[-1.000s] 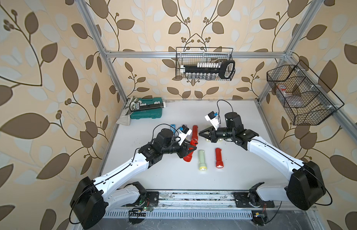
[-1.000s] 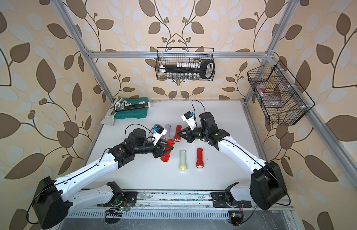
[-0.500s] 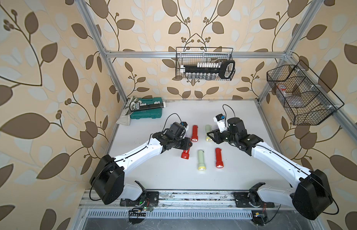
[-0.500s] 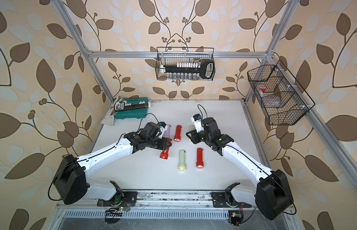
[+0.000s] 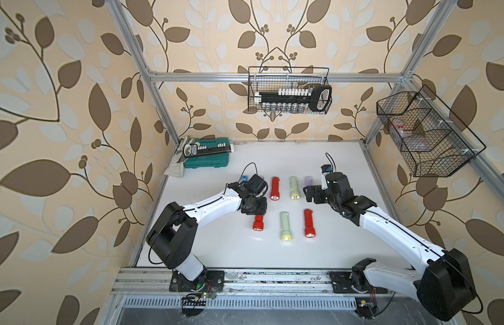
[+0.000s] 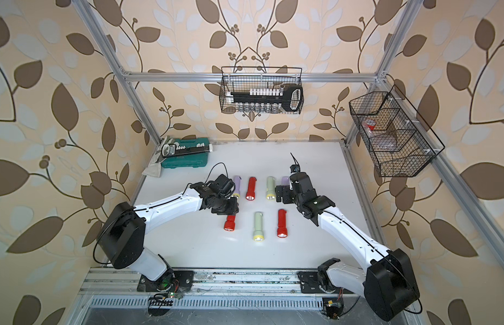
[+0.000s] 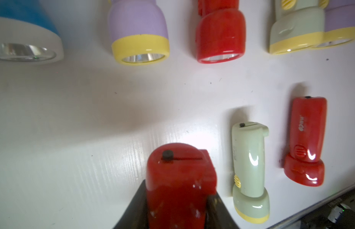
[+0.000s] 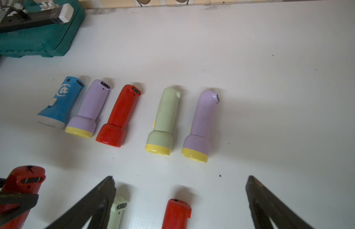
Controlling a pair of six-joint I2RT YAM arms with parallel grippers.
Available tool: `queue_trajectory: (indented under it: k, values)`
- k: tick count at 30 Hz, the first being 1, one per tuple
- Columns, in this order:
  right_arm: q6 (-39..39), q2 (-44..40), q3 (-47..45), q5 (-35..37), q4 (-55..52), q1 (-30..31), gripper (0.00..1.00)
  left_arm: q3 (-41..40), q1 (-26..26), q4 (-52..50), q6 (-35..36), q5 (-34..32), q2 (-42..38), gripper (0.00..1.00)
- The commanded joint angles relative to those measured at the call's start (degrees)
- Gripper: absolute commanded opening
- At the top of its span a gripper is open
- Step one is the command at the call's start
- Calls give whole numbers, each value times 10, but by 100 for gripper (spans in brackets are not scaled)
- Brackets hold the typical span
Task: Close the plug at the bottom of the flashlight
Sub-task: Place the flashlight at the center of the board.
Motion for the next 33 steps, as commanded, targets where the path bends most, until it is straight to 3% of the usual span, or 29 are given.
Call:
queue_trajectory:
  k: [1,15,21,24,27,28,33]
  values:
    - [-5,-5,-6,57,-16,-6,98,22,-5,-28,-10,-12,18,8]
    - [-5,-5,-16,64,-5,-18,98,67,-6,-83,-3,-44,114,15]
    - [-2,-9,-26,65,10,-23,98,69,-5,-94,-4,-41,119,46]
    - [0,-6,-27,77,17,-30,98,71,-6,-95,-2,-43,114,67]
    - [0,-5,-33,85,47,-46,98,81,-5,-102,5,-50,108,78]
    - [0,-5,-38,87,63,-51,98,86,-5,-105,7,-52,106,98]
    - [-16,16,-55,160,128,-88,98,122,-5,-131,27,-72,73,99]
